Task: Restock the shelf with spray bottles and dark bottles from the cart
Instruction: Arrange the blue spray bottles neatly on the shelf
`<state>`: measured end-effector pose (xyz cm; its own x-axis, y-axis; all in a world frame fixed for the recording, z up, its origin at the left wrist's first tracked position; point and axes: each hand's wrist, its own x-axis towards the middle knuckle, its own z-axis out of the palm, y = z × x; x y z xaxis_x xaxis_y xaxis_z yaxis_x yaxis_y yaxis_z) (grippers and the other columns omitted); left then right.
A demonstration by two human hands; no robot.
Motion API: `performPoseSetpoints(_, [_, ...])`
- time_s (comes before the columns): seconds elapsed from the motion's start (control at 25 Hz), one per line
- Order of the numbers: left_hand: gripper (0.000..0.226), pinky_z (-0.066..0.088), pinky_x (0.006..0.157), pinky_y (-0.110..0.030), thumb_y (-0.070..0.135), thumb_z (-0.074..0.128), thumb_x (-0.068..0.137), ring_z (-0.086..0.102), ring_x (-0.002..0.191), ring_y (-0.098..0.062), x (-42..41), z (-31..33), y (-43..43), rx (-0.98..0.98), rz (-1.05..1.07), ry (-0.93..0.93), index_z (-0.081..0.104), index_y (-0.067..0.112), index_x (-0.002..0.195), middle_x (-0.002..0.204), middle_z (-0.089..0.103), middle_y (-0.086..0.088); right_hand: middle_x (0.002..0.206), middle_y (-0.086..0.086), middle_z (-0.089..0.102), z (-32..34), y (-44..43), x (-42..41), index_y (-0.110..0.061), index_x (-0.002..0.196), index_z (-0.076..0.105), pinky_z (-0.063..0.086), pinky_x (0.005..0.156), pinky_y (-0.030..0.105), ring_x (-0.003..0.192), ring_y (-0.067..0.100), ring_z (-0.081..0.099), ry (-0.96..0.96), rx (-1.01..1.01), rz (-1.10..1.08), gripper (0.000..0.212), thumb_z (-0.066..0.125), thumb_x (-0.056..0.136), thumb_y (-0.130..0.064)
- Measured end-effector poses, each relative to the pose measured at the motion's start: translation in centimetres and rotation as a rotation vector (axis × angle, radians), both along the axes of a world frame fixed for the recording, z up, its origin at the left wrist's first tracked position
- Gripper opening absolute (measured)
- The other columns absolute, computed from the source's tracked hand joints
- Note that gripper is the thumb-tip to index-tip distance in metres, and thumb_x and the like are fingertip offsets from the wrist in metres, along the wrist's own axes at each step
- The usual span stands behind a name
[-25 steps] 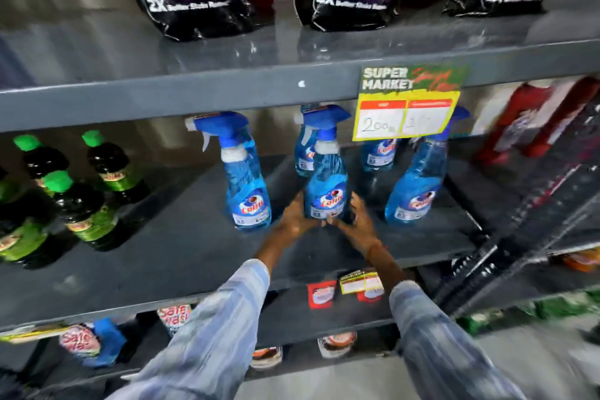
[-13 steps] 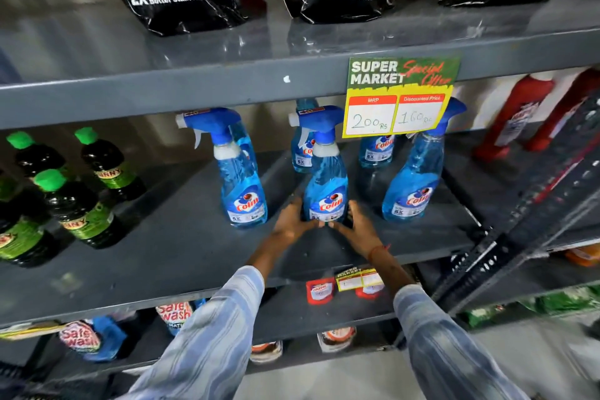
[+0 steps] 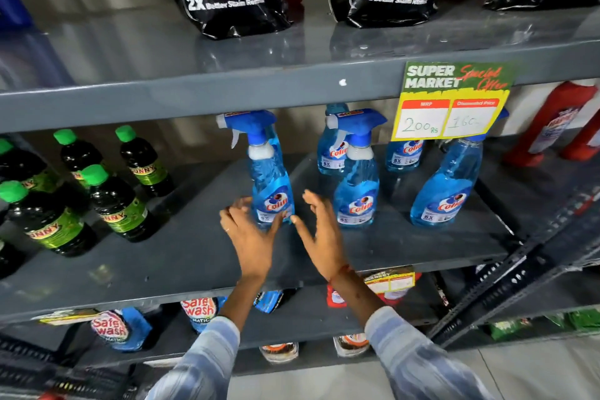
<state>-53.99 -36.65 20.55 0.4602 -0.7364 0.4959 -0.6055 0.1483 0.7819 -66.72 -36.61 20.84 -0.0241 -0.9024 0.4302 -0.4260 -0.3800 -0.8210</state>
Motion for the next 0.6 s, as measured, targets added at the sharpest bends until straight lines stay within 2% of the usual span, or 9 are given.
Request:
performPoseSetpoints(0.04, [0.074,0.035,0.101,-0.037,0.022,0.083,0.062,0.044,0.111,-0.027,1.3,-0.5,-0.6,0.099,-0.003,0.046,0.043,0.007,0.122,0.119,0.049,-0.015,0.136,0.018,0.049,-0.1,-1.0,1.1,0.0,0.134,0.041,0.038,0.11,0.036,0.128,0.029,0.047,0.034,0.089,0.046,0.055,0.063,0.086,-0.016])
performPoseSetpoints(0.12, [0.092,0.034,0.107,-0.037,0.012,0.084,0.061,0.043,0.125,-0.024,3.5,-1.2,-1.8,0.325,-0.243,0.209,0.032,0.006,0.136,0.135,0.045,-0.014,0.142,0.019,0.043,-0.6,-3.0,2.4,0.002,0.137,0.035,0.032,0.11,0.034,0.132,0.03,0.041,0.04,0.28,0.107,0.063,0.065,0.084,-0.014])
performPoseSetpoints(0.2, [0.09,0.044,0.102,-0.041,0.01,0.084,0.06,0.052,0.122,-0.028,4.8,-1.1,-2.9,0.516,-0.487,0.268,0.033,0.003,0.134,0.134,0.052,-0.018,0.135,0.017,0.052,-1.3,-4.8,2.3,-0.002,0.13,0.041,0.041,0.102,0.036,0.124,0.03,0.05,0.065,0.429,0.157,0.057,0.067,0.082,-0.017])
performPoseSetpoints(0.24, [0.085,0.049,0.097,-0.04,0.014,0.082,0.058,0.057,0.114,-0.027,5.3,-0.9,-3.3,0.561,-0.529,0.266,0.037,0.001,0.13,0.13,0.056,-0.02,0.129,0.015,0.057,-1.6,-5.4,2.2,-0.005,0.125,0.044,0.044,0.095,0.034,0.118,0.029,0.055,0.089,0.479,0.178,0.051,0.068,0.081,-0.019])
performPoseSetpoints(0.32, [0.076,0.053,0.087,-0.032,0.019,0.077,0.057,0.061,0.101,-0.02,6.2,-0.6,-3.5,0.576,-0.533,0.253,0.045,-0.002,0.123,0.123,0.062,-0.023,0.124,0.013,0.06,-2.2,-5.8,2.3,-0.007,0.12,0.046,0.044,0.087,0.028,0.112,0.026,0.058,0.097,0.503,0.191,0.047,0.069,0.081,-0.021])
performPoseSetpoints(0.36, [0.071,0.052,0.085,-0.032,0.019,0.077,0.059,0.062,0.101,-0.02,6.5,-0.6,-3.5,0.574,-0.531,0.233,0.048,-0.001,0.121,0.12,0.064,-0.022,0.124,0.014,0.06,-2.5,-5.8,2.4,-0.005,0.12,0.045,0.043,0.086,0.025,0.112,0.026,0.057,0.08,0.49,0.188,0.048,0.069,0.081,-0.018])
performPoseSetpoints(0.48, [0.055,0.05,0.089,-0.033,0.011,0.077,0.071,0.062,0.11,-0.029,7.0,-1.3,-2.9,0.571,-0.541,0.205,0.051,0.003,0.118,0.118,0.066,-0.018,0.122,0.018,0.058,-3.6,-4.9,2.8,0.0,0.119,0.045,0.041,0.086,0.024,0.111,0.027,0.056,0.043,0.451,0.184,0.047,0.069,0.081,-0.014])
performPoseSetpoints(0.6, [0.052,0.049,0.096,-0.036,0.009,0.074,0.075,0.062,0.11,-0.026,7.4,-2.0,-2.4,0.556,-0.559,0.153,0.05,0.003,0.121,0.119,0.066,-0.017,0.121,0.02,0.058,-4.4,-4.0,3.1,0.003,0.12,0.044,0.043,0.084,0.023,0.106,0.023,0.057,0.036,0.428,0.17,0.049,0.069,0.081,-0.012])
